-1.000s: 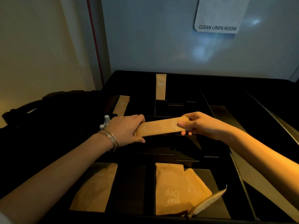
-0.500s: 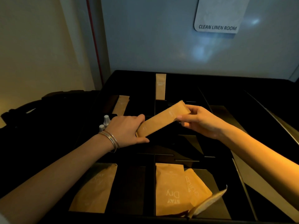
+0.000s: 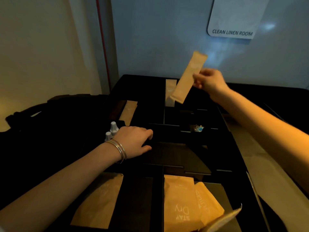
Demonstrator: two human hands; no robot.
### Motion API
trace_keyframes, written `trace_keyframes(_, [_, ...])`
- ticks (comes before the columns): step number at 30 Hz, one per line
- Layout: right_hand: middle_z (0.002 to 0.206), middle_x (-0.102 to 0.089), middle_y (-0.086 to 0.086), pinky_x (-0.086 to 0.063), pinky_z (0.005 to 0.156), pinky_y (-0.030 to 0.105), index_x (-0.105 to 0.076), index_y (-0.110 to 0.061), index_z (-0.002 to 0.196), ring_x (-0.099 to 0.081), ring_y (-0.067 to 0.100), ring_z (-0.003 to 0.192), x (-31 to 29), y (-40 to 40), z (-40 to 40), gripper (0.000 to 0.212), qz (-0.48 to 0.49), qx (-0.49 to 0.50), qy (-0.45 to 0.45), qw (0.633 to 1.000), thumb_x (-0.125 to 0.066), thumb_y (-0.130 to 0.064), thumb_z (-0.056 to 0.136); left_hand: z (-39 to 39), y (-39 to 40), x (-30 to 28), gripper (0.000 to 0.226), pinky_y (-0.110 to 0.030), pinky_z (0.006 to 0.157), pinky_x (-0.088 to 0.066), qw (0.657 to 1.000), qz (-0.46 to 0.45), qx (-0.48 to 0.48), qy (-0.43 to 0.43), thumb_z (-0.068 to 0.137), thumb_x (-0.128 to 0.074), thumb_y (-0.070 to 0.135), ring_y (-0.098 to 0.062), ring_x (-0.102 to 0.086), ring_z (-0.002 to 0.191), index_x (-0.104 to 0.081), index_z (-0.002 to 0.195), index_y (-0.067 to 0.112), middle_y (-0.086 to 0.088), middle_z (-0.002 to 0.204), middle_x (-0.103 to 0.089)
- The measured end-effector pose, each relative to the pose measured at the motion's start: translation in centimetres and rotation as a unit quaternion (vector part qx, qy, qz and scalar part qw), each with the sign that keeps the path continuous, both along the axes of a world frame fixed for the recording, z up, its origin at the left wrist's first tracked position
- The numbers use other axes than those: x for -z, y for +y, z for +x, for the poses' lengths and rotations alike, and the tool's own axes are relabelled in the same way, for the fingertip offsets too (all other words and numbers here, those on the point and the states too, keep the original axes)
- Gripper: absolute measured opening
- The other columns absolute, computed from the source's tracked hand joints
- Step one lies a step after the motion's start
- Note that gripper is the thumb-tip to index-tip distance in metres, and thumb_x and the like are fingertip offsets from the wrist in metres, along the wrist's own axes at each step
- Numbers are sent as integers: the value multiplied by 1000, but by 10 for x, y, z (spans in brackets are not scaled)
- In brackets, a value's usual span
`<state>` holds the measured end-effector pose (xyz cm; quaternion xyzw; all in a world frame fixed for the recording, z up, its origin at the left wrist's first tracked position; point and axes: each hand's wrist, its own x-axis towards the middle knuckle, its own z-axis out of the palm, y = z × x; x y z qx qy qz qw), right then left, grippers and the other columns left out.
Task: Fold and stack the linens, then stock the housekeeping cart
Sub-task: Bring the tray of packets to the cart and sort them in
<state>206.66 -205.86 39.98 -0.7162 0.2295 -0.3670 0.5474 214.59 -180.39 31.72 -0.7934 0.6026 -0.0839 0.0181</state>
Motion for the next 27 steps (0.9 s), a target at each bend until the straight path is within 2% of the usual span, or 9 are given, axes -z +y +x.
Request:
trace_keyframes(3, [68,-54,5,-47,46,10,-56,-9,74,-56,-2,43,1,-30,31,19,-63,65,54,994,-55,2,90,3,-1,2,33,-29,72,-46,1000,14,-2,-13,95,-45,43,-15,-57,98,-46,123,26,5,111,-55])
trace_keyframes(6, [79,-58,11,-50,45,12,-63,2,92,-56,9,59,27,-44,61,5,-66,65,123,988,-60,0,88,4,-2,4,31,-31,76,-48,999,22,-5,-33,96,-44,41,-16,-56,102,-47,123,25,4,115,-54])
trace_keyframes(9, [78,-59,8,-51,46,12,-59,-10,72,-59,9,56,52,-46,79,16,-87,49,205,974,-71,-5,82,4,-4,9,31,-33,81,-50,999,33,-8,-41,96,-44,39,-17,-56,104,-47,123,25,3,118,-54])
trace_keyframes(13, [86,-66,11,-57,80,31,-60,-11,71,-62,12,63,72,-55,93,19,-90,25,305,948,-76,-17,79,7,-5,12,29,-32,78,-50,998,33,5,-44,97,-42,38,-17,-55,104,-47,122,24,2,116,-54])
trace_keyframes(15, [88,-69,11,-56,85,35,-65,-6,84,-65,14,65,74,-58,95,22,-82,23,327,941,-77,-24,77,8,-6,13,28,-30,76,-48,998,27,16,-47,97,-41,38,-16,-55,103,-47,121,24,2,115,-54])
trace_keyframes(17, [88,-69,10,-57,82,35,-65,-5,94,-66,15,65,74,-60,94,30,-69,10,342,937,-77,-27,77,7,-8,14,28,-29,74,-46,998,26,25,-49,97,-40,37,-16,-55,103,-47,121,24,3,115,-53])
trace_keyframes(21, [79,-64,4,-57,71,26,-59,-13,75,-64,10,59,70,-54,85,25,-107,9,342,934,-74,-32,79,3,-10,14,27,-27,74,-46,997,17,40,-57,98,-39,36,-15,-54,104,-48,121,25,4,115,-53])
trace_keyframes(24, [70,-62,0,-51,55,12,-57,-16,69,-60,-1,46,55,-35,63,25,-142,-15,281,949,-71,-31,83,0,-9,11,24,-27,74,-45,997,1,61,-48,97,-38,37,-13,-54,104,-49,118,28,6,113,-53])
trace_keyframes(27, [66,-61,-2,-49,56,11,-60,-16,72,-57,1,56,38,6,18,19,-162,-91,239,953,-69,-29,84,-4,-7,5,23,-23,72,-42,996,-27,86,-26,97,-38,37,-9,-53,103,-50,116,32,11,112,-53])
